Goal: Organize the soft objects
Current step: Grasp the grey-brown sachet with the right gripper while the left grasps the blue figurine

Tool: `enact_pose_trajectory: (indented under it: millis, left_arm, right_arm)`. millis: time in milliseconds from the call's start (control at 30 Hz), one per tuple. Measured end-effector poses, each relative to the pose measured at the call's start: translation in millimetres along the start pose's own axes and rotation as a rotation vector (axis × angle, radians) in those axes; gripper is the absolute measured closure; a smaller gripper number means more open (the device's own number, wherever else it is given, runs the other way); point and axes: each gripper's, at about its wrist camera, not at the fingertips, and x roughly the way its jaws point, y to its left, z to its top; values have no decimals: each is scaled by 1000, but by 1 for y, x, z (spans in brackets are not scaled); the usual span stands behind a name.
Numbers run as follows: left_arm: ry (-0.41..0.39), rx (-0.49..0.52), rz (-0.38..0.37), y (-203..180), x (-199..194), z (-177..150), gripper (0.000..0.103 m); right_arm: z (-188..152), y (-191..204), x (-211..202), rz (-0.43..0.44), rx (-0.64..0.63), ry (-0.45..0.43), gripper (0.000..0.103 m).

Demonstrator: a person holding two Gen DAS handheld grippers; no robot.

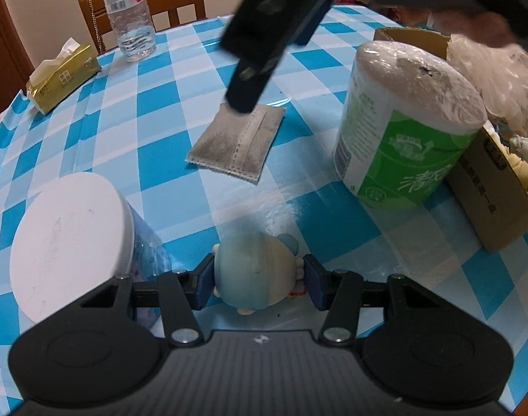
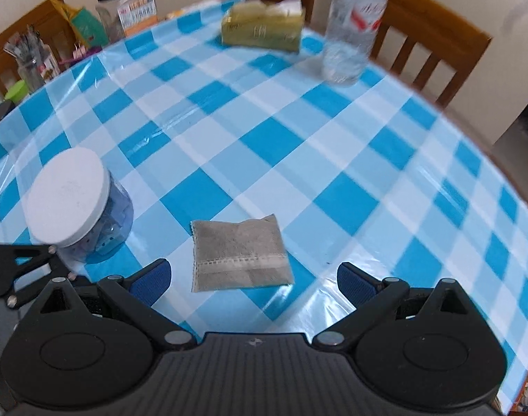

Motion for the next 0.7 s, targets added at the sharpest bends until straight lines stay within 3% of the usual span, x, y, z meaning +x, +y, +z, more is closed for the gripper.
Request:
enact_pose_trajectory:
  millis: [167,433,700]
  left_arm:
    - [-7,-4,-17,2,0,0,51]
    - [-9,-28,-26,4,0,-2,51]
    - [-8,-29,-33,4,1,0,51]
  right_arm:
    - [21,-7,37,74,-7,102,0]
    - [32,-2,82,64,-79,225,0]
    - [41,8,100,49,-137,315,0]
